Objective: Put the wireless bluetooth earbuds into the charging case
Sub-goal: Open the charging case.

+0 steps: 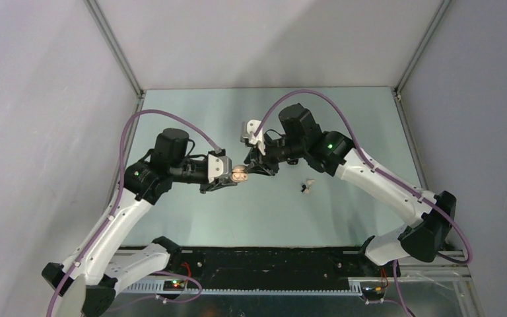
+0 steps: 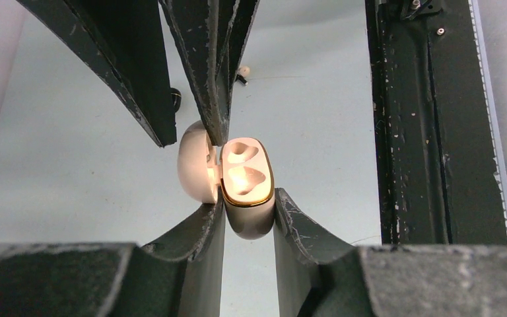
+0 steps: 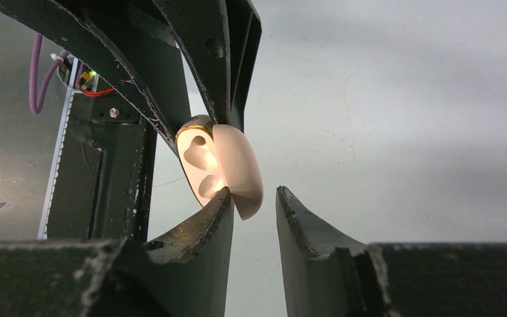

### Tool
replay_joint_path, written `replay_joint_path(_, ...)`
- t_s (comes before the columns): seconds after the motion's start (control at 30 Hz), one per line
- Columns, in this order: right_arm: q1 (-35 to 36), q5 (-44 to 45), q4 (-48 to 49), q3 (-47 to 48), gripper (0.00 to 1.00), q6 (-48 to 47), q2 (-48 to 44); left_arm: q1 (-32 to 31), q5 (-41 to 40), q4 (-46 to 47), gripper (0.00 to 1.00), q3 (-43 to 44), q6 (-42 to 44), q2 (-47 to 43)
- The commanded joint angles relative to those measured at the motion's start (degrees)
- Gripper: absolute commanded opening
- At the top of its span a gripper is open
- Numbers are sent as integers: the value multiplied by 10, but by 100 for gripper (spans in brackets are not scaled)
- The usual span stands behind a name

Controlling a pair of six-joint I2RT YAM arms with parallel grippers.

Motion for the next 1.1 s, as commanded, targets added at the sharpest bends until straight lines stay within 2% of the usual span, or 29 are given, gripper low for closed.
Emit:
replay_joint_path(0.0, 4, 6, 18, -2, 34, -9, -15, -2, 20, 8, 0, 28, -11, -2)
replay_joint_path(0.43, 19, 13, 19, -15, 28, -12, -14, 3, 22, 16, 0, 22, -22, 4)
replay_joint_path(0.5, 20, 14, 20, -16, 24, -12, -14, 3, 23, 19, 0, 19, -24, 3)
replay_joint_path(0.57, 19, 17, 22, -16, 15, -11, -14, 3, 21, 21, 0, 17, -24, 3)
replay_joint_path(0.6, 20, 20, 23, -16, 7, -11, -14, 3, 20, 22, 0, 15, -24, 3)
replay_joint_path(0.67, 21, 31, 26, -16, 0, -11, -15, 4, 17, 25, 0, 12, -26, 2)
replay_joint_path(0.77, 21, 48, 32, -17, 0, -13, -21, 4, -5, 35, 3, 4, -43, 2)
replay_joint_path(0.83, 24, 65, 33, -17, 0, -24, -27, 4, -26, 44, 22, -4, -60, -1)
replay_joint_path(0.87, 25, 82, 31, -18, 0, -31, -32, 4, -35, 56, 36, -8, -70, -4)
replay_joint_path(0.9, 31, 90, 30, -19, 0, -47, -36, 4, -50, 61, 43, -13, -91, -6)
replay_joint_path(0.93, 38, 108, 28, -22, 0, -57, -42, 4, -56, 68, 56, -14, -100, -10)
replay_joint_path(1.03, 52, 147, 21, -31, 0, -114, -53, 4, -72, 71, 71, -4, -142, -18)
replay_joint_path(1.07, 57, 160, 15, -34, 0, -124, -57, 3, -75, 71, 74, 0, -163, -25)
